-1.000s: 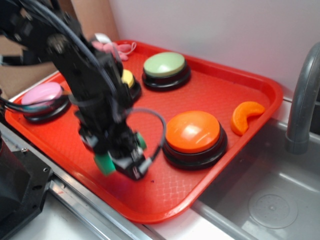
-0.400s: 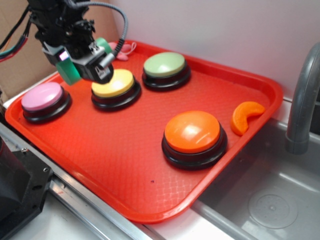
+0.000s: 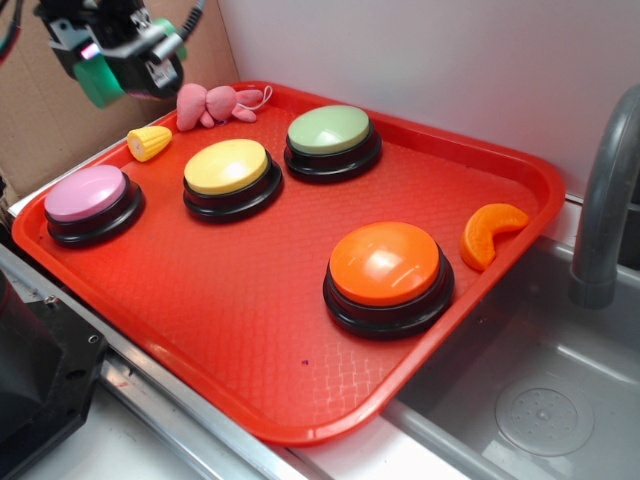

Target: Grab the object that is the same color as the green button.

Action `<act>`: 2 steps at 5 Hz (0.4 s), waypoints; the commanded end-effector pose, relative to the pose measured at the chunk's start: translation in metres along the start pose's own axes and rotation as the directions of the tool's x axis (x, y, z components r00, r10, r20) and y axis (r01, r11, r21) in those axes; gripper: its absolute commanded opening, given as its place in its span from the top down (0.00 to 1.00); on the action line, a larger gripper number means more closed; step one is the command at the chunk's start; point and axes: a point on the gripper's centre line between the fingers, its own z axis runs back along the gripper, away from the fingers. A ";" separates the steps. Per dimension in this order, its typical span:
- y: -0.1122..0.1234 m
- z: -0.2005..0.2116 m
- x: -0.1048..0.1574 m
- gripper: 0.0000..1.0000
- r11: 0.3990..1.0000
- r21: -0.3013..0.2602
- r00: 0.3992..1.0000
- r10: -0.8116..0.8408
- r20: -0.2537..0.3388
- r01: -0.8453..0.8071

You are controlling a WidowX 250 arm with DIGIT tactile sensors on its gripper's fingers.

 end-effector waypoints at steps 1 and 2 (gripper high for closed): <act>0.018 0.013 0.006 1.00 0.998 0.010 0.999 0.055 0.002 -0.055; 0.019 0.008 0.007 1.00 0.999 0.025 0.999 0.045 -0.007 -0.045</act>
